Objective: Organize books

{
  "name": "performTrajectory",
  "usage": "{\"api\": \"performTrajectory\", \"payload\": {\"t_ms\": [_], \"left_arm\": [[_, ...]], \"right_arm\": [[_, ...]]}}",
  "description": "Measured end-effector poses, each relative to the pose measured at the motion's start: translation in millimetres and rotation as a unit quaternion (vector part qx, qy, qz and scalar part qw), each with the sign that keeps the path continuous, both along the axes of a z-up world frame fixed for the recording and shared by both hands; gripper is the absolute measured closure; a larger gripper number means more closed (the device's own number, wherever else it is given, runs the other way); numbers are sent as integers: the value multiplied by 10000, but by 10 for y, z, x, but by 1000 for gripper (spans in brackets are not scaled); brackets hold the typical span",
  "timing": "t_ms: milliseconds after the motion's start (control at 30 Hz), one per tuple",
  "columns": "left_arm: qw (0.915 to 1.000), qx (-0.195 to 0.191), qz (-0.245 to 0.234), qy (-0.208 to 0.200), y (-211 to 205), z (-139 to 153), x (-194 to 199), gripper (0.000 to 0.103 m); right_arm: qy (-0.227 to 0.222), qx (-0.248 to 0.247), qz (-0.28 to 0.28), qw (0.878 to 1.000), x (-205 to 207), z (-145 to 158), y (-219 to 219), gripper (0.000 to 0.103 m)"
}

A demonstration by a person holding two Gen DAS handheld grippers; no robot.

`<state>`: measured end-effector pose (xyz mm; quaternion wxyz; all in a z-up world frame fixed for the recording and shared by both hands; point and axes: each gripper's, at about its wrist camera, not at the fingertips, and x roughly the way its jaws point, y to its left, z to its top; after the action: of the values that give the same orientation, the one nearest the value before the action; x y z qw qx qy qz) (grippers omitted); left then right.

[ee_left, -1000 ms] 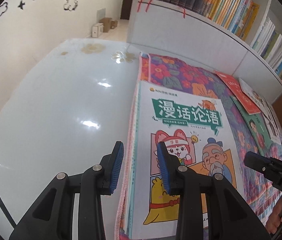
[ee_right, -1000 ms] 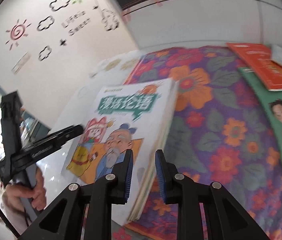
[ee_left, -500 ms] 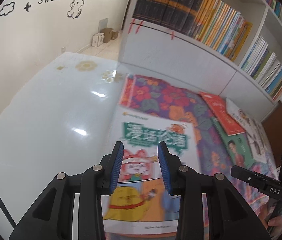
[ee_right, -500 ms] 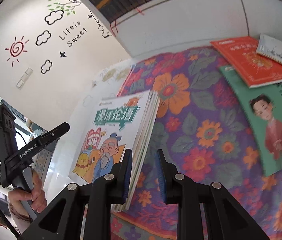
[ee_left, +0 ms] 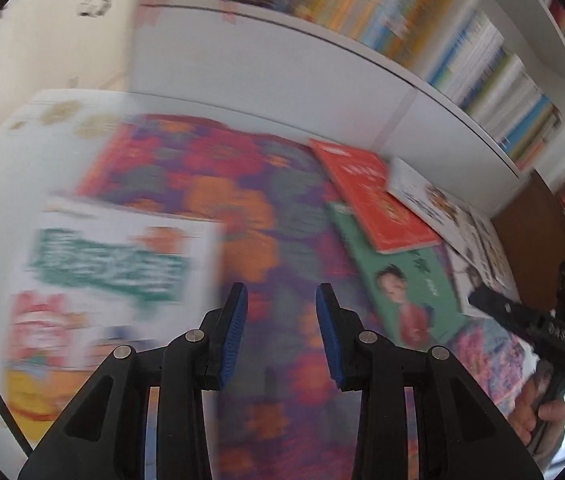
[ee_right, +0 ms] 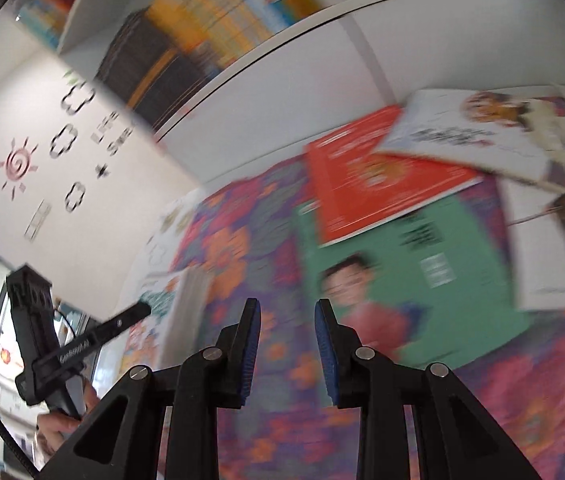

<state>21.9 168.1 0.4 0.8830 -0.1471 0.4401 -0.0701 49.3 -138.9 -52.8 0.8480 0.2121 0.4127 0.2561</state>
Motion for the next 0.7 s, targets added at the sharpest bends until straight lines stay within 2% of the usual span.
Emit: {"api": "performTrajectory", "payload": {"t_ms": [167, 267, 333, 400, 500, 600, 700], "left_arm": [[9948, 172, -994, -168, -983, -28, 330, 70], [9879, 31, -1548, -107, -1674, -101, 539, 70], [9845, -90, -1748, -68, -1996, -155, 634, 71], [9818, -179, -1892, 20, -2319, -240, 726, 70], [9794, -55, -2011, 165, -2702, -400, 834, 70], [9774, 70, -2083, 359, -2879, -566, 901, 70], [9799, 152, -1958, 337, -2934, -671, 933, 69]], "right_arm": [[154, -253, -588, 9978, 238, -139, -856, 76], [404, -412, -980, 9935, 352, -281, -1355, 76], [551, -729, -1216, 9884, 401, -358, -1621, 76], [633, -853, -1303, 9858, 401, -403, -1838, 76], [884, -642, -1379, 9844, 440, -506, -2106, 76], [1015, -658, -1490, 9814, 450, -587, -2259, 75], [1051, -606, -1566, 9802, 446, -565, -2344, 68]]}}
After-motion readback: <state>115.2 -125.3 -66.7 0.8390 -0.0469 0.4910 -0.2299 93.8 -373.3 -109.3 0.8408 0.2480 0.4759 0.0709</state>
